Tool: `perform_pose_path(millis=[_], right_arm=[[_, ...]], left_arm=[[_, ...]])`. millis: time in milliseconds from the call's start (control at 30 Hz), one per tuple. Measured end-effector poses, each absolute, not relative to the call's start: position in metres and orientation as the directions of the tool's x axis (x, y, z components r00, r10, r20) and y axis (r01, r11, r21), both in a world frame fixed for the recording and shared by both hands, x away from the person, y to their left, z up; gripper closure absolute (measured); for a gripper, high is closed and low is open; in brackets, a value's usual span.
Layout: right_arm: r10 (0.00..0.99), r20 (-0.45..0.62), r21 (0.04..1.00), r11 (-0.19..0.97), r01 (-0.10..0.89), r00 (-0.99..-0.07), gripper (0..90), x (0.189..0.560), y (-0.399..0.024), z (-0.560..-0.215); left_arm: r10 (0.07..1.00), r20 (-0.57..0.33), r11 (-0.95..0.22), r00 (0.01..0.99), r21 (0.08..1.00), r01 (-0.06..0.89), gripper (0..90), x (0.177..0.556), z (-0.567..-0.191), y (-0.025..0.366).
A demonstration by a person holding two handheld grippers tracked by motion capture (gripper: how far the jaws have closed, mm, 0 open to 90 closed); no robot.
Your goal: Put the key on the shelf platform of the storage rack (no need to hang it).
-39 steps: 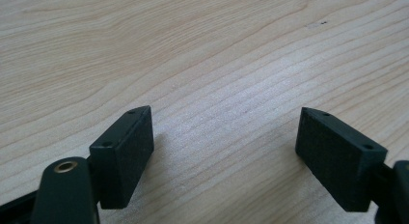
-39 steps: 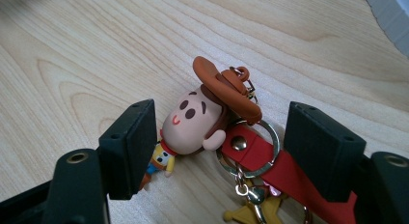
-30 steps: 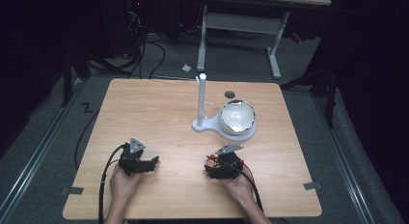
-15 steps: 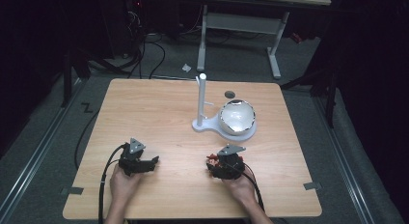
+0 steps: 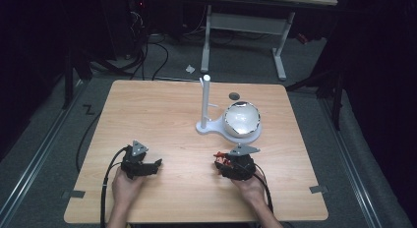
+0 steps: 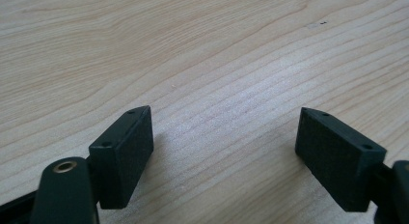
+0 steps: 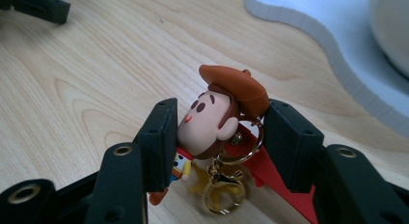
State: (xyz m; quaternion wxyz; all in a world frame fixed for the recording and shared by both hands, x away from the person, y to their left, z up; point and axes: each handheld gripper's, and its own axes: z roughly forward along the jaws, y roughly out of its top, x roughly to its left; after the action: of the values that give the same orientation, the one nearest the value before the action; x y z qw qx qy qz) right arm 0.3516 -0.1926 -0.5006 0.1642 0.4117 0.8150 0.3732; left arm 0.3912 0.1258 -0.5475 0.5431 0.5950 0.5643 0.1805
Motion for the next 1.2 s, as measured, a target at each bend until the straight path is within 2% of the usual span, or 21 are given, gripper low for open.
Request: perform_pose_path(millis=[700,1200], right_arm=[[0.810,0.012,0.812,0.334,0.478,-0.587,48.8,0.344,-0.250,-0.421],[0.813,-0.005,0.837,0.322,0.442,-0.582,49.4,0.351,-0.275,-0.375]], left_arm=[[0.871,-0.392,0.222,0.297,0.852,0.473,21.5,0.392,-0.548,0.126],[0.870,-0.394,0.225,0.296,0.852,0.473,21.5,0.392,-0.548,0.126]])
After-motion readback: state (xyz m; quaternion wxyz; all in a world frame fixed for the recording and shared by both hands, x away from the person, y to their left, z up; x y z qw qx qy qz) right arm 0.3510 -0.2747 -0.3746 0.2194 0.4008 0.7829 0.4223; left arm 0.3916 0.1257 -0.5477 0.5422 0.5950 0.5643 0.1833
